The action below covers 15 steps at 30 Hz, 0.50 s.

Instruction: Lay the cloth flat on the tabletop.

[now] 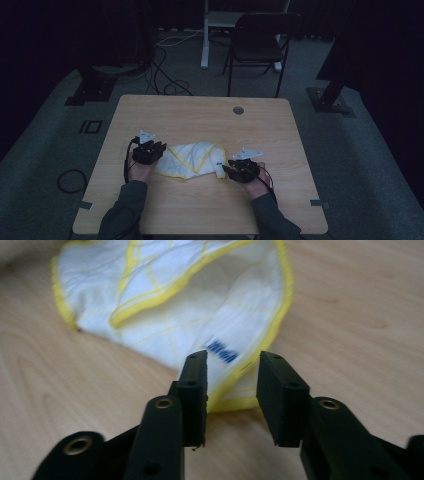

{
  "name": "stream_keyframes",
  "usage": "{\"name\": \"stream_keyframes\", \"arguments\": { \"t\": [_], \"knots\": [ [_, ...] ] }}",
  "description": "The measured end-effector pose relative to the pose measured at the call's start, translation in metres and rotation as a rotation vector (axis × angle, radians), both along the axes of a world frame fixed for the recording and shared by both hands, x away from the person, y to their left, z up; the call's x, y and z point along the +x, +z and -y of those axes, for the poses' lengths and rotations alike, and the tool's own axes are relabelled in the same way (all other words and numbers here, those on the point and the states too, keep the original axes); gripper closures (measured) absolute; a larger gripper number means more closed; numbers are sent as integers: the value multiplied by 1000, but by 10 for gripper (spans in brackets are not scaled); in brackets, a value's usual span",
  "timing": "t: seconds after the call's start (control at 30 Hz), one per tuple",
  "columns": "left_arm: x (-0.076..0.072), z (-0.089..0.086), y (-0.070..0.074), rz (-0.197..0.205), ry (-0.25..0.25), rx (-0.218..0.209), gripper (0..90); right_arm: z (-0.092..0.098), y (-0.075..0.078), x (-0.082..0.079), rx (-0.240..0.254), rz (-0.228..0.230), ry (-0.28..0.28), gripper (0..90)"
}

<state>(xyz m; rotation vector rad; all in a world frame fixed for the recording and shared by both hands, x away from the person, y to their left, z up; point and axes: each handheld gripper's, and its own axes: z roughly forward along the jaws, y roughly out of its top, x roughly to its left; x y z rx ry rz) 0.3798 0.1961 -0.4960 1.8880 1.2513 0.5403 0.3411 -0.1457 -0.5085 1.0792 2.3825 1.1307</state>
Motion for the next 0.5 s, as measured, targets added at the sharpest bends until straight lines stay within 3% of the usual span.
{"name": "stream_keyframes", "arguments": {
  "t": [0.17,0.23,0.27,0.3,0.37,0.5],
  "knots": [
    [-10,23,3,18,-72,9,683,-2,-9,-10,-14,-37,-10,550],
    [-12,27,3,20,-87,15,675,-2,-9,-10,-14,-37,-10,550],
    [-20,43,4,28,-146,24,651,-1,-15,-13,-8,-66,-24,545],
    [-20,43,4,28,-146,24,640,-1,-15,-13,-8,-66,-24,545],
    [-29,60,4,28,-200,41,621,-1,-18,-14,3,-86,-18,560],
    [-36,74,-1,21,-241,58,602,-2,-19,-15,10,-91,-7,579]
  ]
}}
